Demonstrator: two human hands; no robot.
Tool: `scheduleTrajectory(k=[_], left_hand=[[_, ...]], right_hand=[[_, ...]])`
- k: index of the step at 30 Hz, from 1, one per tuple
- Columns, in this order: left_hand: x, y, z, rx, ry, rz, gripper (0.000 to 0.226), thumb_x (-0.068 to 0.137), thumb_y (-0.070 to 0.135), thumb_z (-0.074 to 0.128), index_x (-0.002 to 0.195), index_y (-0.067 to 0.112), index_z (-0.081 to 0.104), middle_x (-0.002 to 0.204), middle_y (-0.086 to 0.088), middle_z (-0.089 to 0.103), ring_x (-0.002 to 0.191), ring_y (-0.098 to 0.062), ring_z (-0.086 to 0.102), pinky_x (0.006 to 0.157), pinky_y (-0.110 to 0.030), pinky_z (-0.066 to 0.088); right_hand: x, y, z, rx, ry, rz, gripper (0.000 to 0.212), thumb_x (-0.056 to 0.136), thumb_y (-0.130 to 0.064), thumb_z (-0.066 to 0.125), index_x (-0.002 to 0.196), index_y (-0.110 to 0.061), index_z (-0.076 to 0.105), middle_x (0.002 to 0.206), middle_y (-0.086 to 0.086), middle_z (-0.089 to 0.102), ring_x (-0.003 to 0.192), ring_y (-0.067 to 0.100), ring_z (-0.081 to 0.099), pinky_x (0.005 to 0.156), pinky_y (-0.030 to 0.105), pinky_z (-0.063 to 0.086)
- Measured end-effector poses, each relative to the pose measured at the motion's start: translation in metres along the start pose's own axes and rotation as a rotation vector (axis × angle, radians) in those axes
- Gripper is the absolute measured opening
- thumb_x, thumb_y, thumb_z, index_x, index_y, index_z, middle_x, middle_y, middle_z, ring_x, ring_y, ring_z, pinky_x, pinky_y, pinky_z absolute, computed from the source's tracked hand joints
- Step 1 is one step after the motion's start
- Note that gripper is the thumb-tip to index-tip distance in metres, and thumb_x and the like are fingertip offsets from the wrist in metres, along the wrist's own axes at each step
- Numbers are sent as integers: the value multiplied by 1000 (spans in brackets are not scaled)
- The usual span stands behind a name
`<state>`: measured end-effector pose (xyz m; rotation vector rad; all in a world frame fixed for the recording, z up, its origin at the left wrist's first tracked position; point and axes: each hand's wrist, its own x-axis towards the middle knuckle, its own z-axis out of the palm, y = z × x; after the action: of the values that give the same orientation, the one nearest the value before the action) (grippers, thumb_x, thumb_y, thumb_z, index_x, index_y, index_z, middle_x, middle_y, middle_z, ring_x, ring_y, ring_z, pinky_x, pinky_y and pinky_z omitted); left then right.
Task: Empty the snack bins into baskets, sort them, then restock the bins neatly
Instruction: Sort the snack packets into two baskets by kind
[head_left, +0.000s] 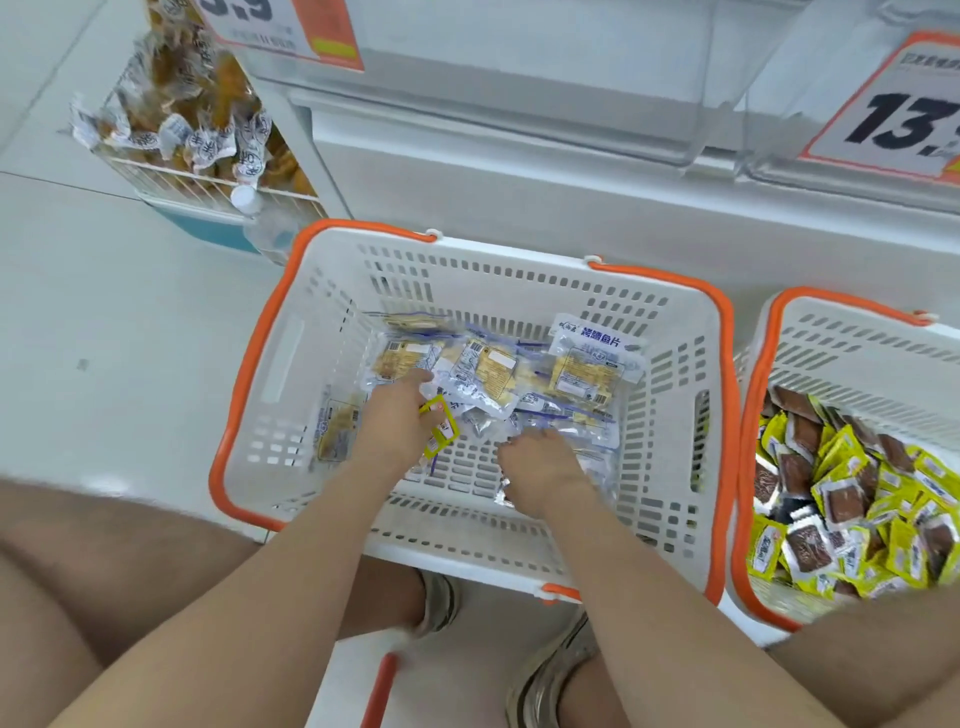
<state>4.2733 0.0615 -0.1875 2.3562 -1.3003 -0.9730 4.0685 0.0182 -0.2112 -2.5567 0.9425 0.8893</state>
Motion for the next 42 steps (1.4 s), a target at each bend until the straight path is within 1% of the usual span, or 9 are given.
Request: scheduleTrajectory(k=[4, 8, 14, 18, 21, 25, 31, 37, 42], left_hand=[[26, -2, -15, -46, 73, 79, 18, 88, 18, 83, 102, 10, 75, 100, -8, 69, 91, -23, 65, 90, -39, 54], [45, 5, -17, 165, 69, 306, 11, 90, 23, 79, 94, 16, 72, 128, -3, 56, 125, -26, 49, 100, -40, 43], [56, 4, 2, 463, -496, 354, 5, 109, 25, 52, 110, 23, 48, 173, 11, -16, 158, -36, -16, 124, -65, 6], [45, -7, 2, 354, -476, 323, 14, 109, 22, 50, 123, 22, 51, 172, 0, 21, 159, -33, 14, 119, -55, 33], [41, 4, -16, 393, -399, 226, 16, 105, 18, 49, 120, 20, 43, 121, -14, 66, 95, -31, 60, 81, -46, 53], [26, -13, -31, 653, -493, 123, 28, 101, 17, 50, 128, 21, 47, 110, -4, 63, 89, -26, 58, 79, -40, 54], [24, -12, 0, 562, -164, 464, 25, 103, 27, 54, 124, 14, 54, 145, -6, 39, 134, -31, 39, 103, -41, 43], [57, -8, 7, 526, -483, 315, 21, 113, 30, 38, 132, 24, 43, 171, 10, -22, 158, -33, -19, 127, -59, 6], [32, -5, 8, 492, -467, 259, 26, 110, 33, 38, 135, 27, 45, 161, 0, 40, 144, -36, 34, 108, -53, 38]], right_hand=[[13, -6, 5, -169, -10, 6, 49, 89, -59, 65, 111, -15, 63, 111, 7, 66, 112, 32, 54, 100, 47, 38], [25, -9, 12, -190, -7, -18, 44, 87, -47, 75, 115, -15, 64, 117, 8, 65, 117, 32, 50, 103, 47, 35], [21, -6, 25, -145, 85, -137, 41, 90, -33, 73, 123, -11, 64, 128, 12, 56, 126, 36, 44, 114, 48, 26], [19, -11, 21, -136, 77, -40, 37, 85, -7, 74, 117, -5, 56, 110, 16, 66, 112, 35, 52, 101, 44, 35], [20, -14, 20, -174, 47, -72, 35, 87, -2, 70, 119, -2, 57, 112, 17, 65, 113, 36, 52, 104, 46, 33], [17, -1, 25, -117, 76, -124, 60, 92, -43, 73, 133, -4, 52, 126, 14, 53, 121, 35, 44, 109, 46, 32], [16, 1, 31, -97, 87, -103, 61, 80, -22, 83, 129, -8, 51, 119, 10, 59, 114, 32, 49, 101, 44, 35], [22, -5, 26, -115, 105, -51, 49, 88, -24, 76, 129, -11, 52, 126, 10, 52, 117, 32, 46, 100, 44, 34], [20, -2, 24, -88, 119, -111, 62, 90, -11, 70, 144, -8, 40, 135, 12, 53, 122, 33, 47, 104, 43, 32]])
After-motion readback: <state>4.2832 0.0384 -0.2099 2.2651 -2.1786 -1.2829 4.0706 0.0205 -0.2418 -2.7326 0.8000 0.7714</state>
